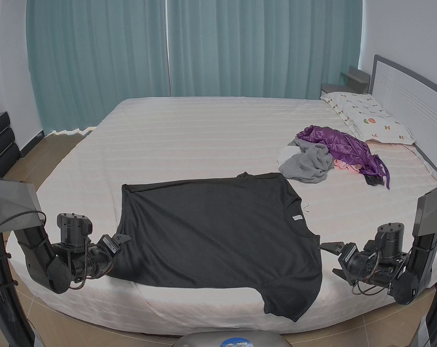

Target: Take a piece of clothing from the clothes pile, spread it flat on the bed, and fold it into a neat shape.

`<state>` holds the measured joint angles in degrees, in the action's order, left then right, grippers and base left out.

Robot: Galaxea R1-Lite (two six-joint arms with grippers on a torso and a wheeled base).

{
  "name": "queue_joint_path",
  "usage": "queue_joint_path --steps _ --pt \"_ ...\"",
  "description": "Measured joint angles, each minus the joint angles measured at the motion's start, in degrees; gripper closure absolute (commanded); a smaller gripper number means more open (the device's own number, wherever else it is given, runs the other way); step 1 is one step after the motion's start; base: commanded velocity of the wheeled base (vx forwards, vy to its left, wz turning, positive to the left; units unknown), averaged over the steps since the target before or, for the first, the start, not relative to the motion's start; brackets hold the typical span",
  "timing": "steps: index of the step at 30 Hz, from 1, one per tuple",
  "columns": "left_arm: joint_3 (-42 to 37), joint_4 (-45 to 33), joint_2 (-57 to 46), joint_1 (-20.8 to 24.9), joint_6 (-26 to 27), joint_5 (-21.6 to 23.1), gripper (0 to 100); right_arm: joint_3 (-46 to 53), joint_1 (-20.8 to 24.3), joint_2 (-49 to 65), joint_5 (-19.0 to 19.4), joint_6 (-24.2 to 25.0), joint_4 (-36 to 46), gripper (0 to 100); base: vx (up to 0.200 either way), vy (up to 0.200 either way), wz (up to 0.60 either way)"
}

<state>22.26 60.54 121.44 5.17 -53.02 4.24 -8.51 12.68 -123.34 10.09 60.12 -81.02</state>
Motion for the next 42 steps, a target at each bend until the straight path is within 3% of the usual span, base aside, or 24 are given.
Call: queue_joint_path --steps 14,25,26,33,42 --pt "-4.4 0.0 3.2 -1.1 8.2 -7.7 0 0.2 0.0 -0.1 0.0 -0.1 0.0 0 0.0 0.0 0.0" --pt "-3.4 0.1 7.4 -3.2 10.2 -8.6 0 0.2 0.0 -0.4 0.0 -0.2 0.0 0 0.0 0.0 0.0" --pt "-3.2 0.2 7.8 -3.5 10.4 -8.6 100 0.2 0.0 -0.4 0.0 -0.2 0.0 0 0.0 0.0 0.0" --pt "-2.7 1.3 9.4 -4.2 10.7 -9.7 100 0.2 0.0 -0.7 0.0 -0.2 -0.1 0 0.0 0.0 0.0" --pt "-4.5 1.2 9.0 -4.3 16.1 -12.6 100 0.2 0.0 -0.9 0.0 -0.2 -0.1 0 0.0 0.0 0.0"
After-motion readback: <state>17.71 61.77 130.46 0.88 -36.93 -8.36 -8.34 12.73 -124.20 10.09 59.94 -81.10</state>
